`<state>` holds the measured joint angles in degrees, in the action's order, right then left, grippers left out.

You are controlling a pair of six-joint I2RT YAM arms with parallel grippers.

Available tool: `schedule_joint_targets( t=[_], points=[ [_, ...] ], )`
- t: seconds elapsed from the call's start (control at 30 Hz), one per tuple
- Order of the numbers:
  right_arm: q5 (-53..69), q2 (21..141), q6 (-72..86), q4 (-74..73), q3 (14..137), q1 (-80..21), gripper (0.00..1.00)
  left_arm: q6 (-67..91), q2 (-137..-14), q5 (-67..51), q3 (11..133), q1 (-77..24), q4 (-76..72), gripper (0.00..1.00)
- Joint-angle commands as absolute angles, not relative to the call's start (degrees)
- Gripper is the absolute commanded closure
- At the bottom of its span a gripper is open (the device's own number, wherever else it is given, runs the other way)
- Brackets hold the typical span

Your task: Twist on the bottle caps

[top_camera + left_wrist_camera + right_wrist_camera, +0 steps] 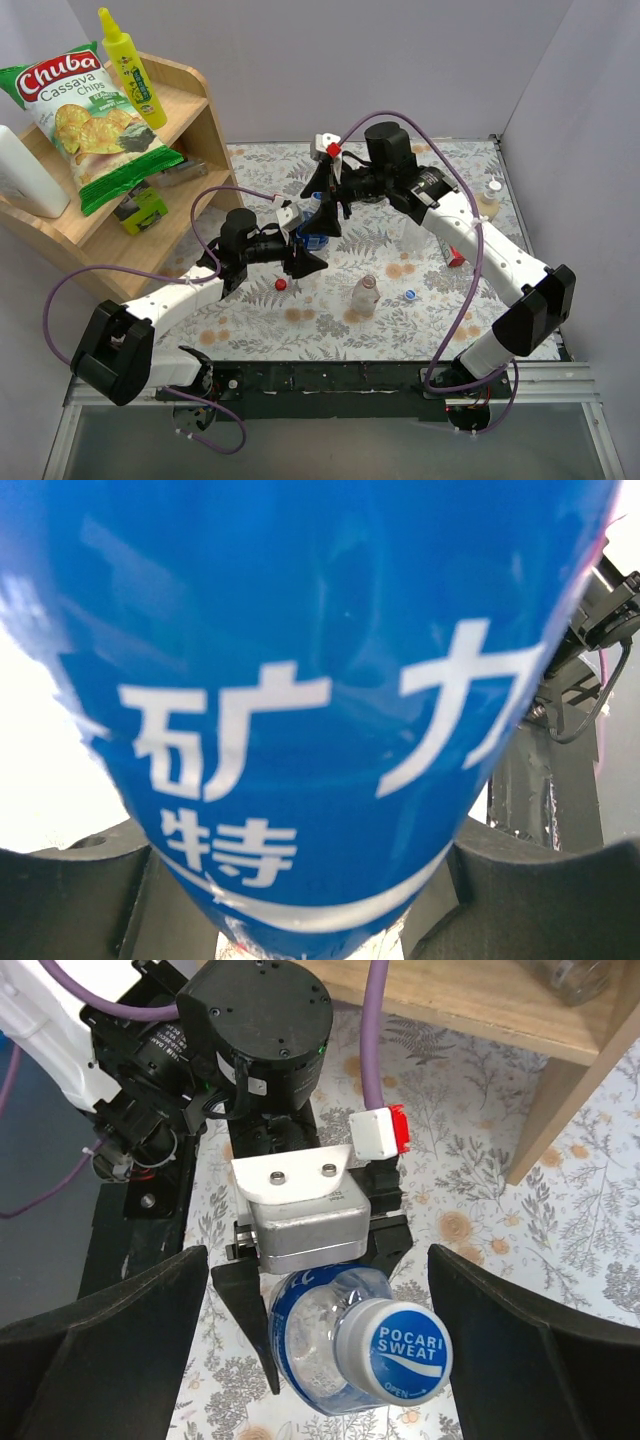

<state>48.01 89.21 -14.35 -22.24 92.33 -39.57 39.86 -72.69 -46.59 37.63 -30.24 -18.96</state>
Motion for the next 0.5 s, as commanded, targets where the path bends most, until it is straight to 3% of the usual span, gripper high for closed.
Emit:
schedule_joint_targets(
  t=[0.0, 0.47],
  points=[
    [50.0, 86.0, -13.4, -19.9, 91.1, -40.1, 0.04, 40.6, -72.3, -46.1, 39.4, -30.6, -20.2, 1.00],
    [41.2, 79.3, -21.0, -27.6, 85.1, -40.7, 0.04, 47.3, -72.3, -43.4, 38.5, -30.0, -23.3, 1.00]
  ],
)
